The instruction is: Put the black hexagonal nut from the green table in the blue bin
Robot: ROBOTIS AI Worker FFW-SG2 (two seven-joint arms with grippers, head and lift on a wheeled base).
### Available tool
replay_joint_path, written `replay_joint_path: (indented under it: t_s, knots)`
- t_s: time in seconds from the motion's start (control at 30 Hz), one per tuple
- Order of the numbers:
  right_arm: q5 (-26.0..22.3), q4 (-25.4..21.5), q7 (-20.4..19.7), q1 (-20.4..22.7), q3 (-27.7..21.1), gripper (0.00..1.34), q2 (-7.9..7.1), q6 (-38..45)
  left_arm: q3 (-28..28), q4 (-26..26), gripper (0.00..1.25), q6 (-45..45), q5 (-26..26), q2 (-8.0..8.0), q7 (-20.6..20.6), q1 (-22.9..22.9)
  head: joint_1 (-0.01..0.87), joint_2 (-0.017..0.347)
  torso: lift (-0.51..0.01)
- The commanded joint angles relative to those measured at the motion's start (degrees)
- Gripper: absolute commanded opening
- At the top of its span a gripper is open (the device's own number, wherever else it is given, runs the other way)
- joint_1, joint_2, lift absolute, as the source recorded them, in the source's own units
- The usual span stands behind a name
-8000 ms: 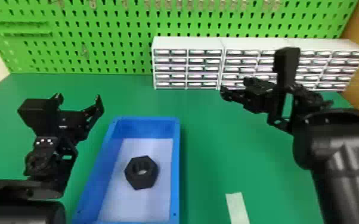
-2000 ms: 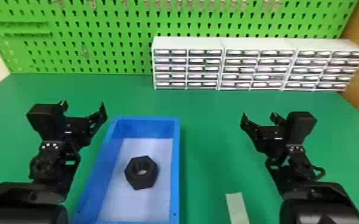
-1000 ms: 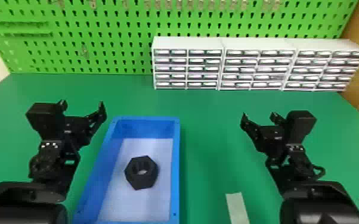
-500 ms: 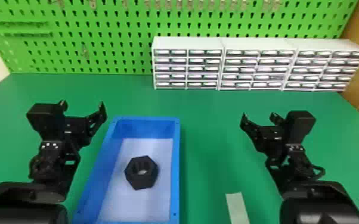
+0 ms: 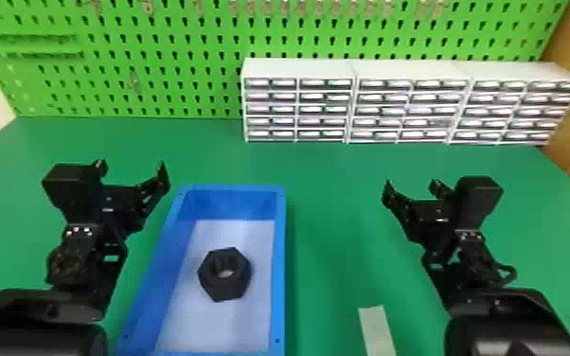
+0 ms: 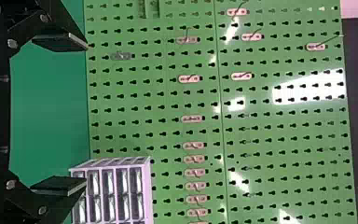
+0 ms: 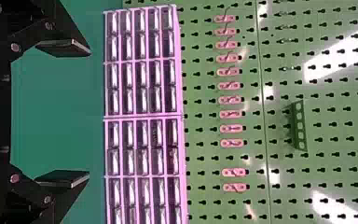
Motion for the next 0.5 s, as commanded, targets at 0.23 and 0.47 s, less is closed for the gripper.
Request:
replay_joint_path:
  t_s: [0.23,0.47]
  knots:
    - [0.0,0.0,0.0,0.0,0.5,0.99,-0.36,0.5,0.0,0.0,1.0,0.0,0.1,0.0,0.0,0.1,0.686,0.052,-0.097]
    - [0.1,0.0,0.0,-0.1,0.6,0.99,-0.36,0.5,0.0,0.0,1.0,0.1,0.0,0.0,0.0,0.1,0.686,0.052,-0.097]
